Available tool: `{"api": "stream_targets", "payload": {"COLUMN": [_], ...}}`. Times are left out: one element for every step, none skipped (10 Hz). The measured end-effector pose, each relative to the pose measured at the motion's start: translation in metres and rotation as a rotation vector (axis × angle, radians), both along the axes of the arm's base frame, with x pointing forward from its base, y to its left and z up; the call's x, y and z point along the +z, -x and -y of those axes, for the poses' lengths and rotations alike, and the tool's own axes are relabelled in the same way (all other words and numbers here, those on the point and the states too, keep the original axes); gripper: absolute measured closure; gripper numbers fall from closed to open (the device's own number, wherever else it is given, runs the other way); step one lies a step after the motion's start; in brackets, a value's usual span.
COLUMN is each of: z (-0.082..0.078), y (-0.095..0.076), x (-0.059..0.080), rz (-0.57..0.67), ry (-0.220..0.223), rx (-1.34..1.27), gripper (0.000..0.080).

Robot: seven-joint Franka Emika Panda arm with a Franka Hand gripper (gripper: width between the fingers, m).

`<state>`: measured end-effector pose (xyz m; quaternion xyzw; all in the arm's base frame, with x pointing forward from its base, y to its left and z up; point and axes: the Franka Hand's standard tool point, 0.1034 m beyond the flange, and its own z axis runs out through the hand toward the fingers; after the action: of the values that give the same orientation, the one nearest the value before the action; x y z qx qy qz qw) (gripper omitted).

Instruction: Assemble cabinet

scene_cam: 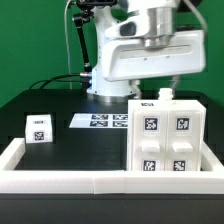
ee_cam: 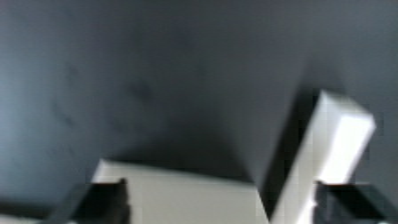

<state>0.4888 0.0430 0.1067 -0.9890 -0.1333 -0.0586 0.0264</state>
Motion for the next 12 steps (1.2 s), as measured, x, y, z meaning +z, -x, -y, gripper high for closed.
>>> {"api": "stream_targets", "payload": {"z": [0.022,0.05,0.078,0.105,0.136,0.157,0.169,0.166,0.164,0.165,0.165,0.165], "y": [0.017,0.035,0.048,0.052,0.056,0.06,0.061,0.06,0.06,0.06,0.06,0.06], "x": [-0.005,-0.011,-0.018,-0.019,-0.021,-0.024,-0.025,-0.025,-0.025,-0.025,-0.025,-0.026], "rz": [0.002,-0.002,-0.012,-0.011,-0.01,-0.015,-0.014,-0.015,-0.015,-0.015,-0.015,-0.016], "ry": [0.013,0.025,0.03,0.041,0.051,0.056,0.059,0.057,0.057,0.057,0.057,0.057], "rx": [0.047,0.079,0.092,0.139,0.146,0.147,0.141,0.138,0.145,0.144,0.144,0.144], "gripper": [0.0228,0.0067,0.0014,0.0003,0.0003,0.0003,0.0002,0.0002,0.0002,0.0002,0.0002,0.0002]}}
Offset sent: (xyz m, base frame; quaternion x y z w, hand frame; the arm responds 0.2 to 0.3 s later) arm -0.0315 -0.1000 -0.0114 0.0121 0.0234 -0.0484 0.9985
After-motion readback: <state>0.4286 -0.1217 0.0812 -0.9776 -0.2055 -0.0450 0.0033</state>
